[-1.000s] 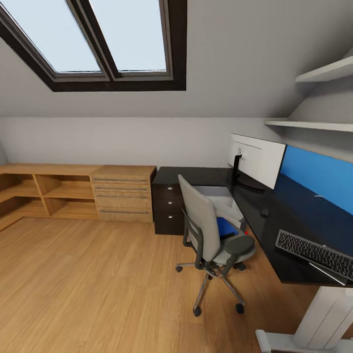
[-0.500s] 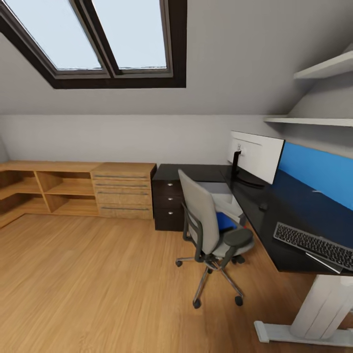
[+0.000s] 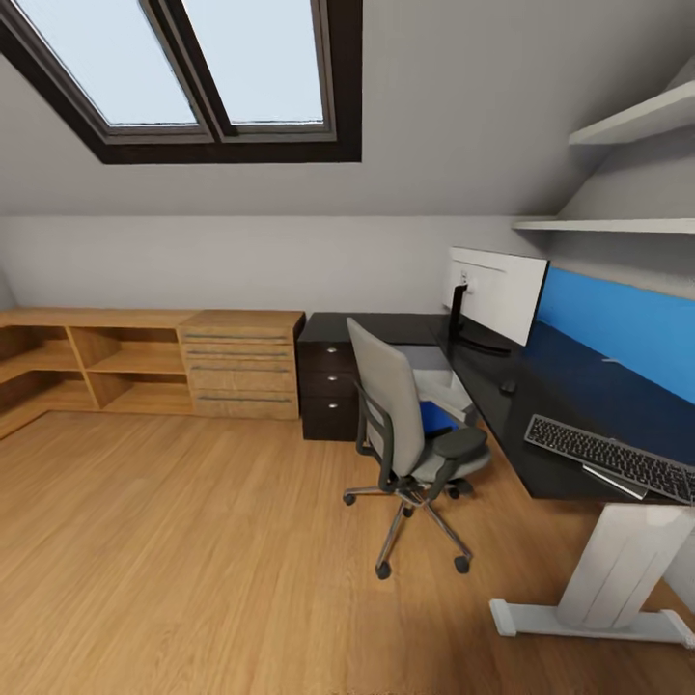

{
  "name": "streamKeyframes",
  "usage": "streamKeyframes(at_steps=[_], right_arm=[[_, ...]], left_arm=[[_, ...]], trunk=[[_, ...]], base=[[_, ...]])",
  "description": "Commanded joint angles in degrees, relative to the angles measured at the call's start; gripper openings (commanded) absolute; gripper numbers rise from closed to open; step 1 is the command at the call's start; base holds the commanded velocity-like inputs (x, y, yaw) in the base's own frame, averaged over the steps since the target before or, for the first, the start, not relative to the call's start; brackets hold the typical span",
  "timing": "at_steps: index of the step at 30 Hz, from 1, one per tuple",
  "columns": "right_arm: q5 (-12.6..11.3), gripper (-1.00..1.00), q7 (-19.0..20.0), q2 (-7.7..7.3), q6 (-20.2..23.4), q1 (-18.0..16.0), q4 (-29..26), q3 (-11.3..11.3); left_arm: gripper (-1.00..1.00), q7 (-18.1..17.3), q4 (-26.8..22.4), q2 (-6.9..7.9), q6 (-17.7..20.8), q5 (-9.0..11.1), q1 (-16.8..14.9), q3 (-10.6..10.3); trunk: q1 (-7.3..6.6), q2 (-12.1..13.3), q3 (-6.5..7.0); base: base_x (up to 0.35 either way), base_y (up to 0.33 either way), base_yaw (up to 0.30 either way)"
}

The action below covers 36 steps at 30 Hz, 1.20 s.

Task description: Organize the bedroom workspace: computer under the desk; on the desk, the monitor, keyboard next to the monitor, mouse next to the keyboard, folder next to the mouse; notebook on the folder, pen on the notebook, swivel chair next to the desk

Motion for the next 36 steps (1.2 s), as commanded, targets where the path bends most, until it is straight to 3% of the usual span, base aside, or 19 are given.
streamKeyframes(at_steps=[1, 8, 14, 18, 19, 21, 24, 25, 27, 29, 30, 36], right_arm=[[0.0, 1.00, 0.2, -0.03, -0.1, 0.0, 0.0, 0.0], [0.0, 1.00, 0.3, -0.08, -0.9, 0.0, -0.3, 0.0], [-0.3, 1.00, -0.3, -0.10, -1.9, -0.6, -3.8, -0.3], [-0.6, 1.00, -5.9, 0.08, -1.5, -4.0, -6.6, -0.4], [-0.7, 1.00, -8.4, 0.15, -0.9, -6.0, -6.9, -0.4], [-0.7, 1.00, -11.7, 0.22, 1.1, -9.3, -7.0, -0.4], [-0.8, 1.00, -14.3, 0.26, 4.8, -13.8, -7.0, -0.4], [-0.8, 1.00, -15.3, 0.36, 7.9, -17.0, -6.9, -0.4], [-0.7, 1.00, -15.8, 0.64, 11.6, -20.0, -6.9, -0.4], [-0.7, 1.00, -16.1, 0.85, 15.5, -22.9, -6.8, -0.4], [-0.7, 1.00, -16.3, 0.96, 18.6, -25.2, -6.8, -0.4], [-1.3, 1.00, -16.4, 1.16, 22.1, -30.5, -6.9, -0.4]], left_arm=[[1.00, 0.1, 0.0, -0.02, -0.1, 0.2, 0.0, 0.0], [1.00, 0.1, -0.1, 0.00, -0.1, 0.2, 0.0, 0.0], [1.00, 1.3, -9.8, -2.22, 1.5, 0.0, -0.1, 0.0], [1.00, 4.5, -23.1, -4.09, 13.2, -0.1, -0.1, 0.0], [1.00, 5.3, -26.7, -5.15, 17.8, -0.2, -0.2, -0.1], [1.00, 6.1, -31.4, -6.61, 23.2, -0.5, -0.4, -0.2], [1.00, 6.7, -35.7, -7.74, 27.3, -0.8, -2.2, -0.3], [1.00, 6.9, -37.3, -8.48, 29.3, -1.0, -4.7, -0.5], [1.00, 7.0, -38.1, -9.28, 31.7, -1.1, -7.5, -1.1], [1.00, 7.1, -38.5, -9.40, 35.0, -1.1, -10.0, -1.4], [1.00, 7.0, -38.8, -9.40, 38.5, -1.1, -12.2, -1.6], [1.00, 6.7, -42.5, -9.40, 43.0, -0.9, -16.4, -1.6]], trunk=[[0.22, -0.4, -0.27], [1.76, -3.2, -1.60], [3.08, -5.7, -2.68], [3.96, -7.3, -3.40], [4.18, -7.7, -3.57], [4.61, -8.5, -3.93], [5.27, -9.7, -4.47], [5.49, -10.1, -4.65], [5.93, -10.9, -5.01], [6.37, -11.7, -5.37], [6.59, -12.1, -5.55], [7.91, -14.5, -6.63]], base=[[-0.005, 0.000, -0.090], [-0.001, 0.000, -0.024], [0.000, 0.000, 0.000], [0.000, 0.000, 0.000], [0.000, 0.000, 0.000], [0.000, 0.000, 0.000], [0.000, 0.000, 0.000], [0.000, 0.000, 0.000], [0.000, 0.000, 0.000], [0.000, 0.000, 0.000], [0.000, 0.000, 0.000], [0.000, 0.000, 0.000]])
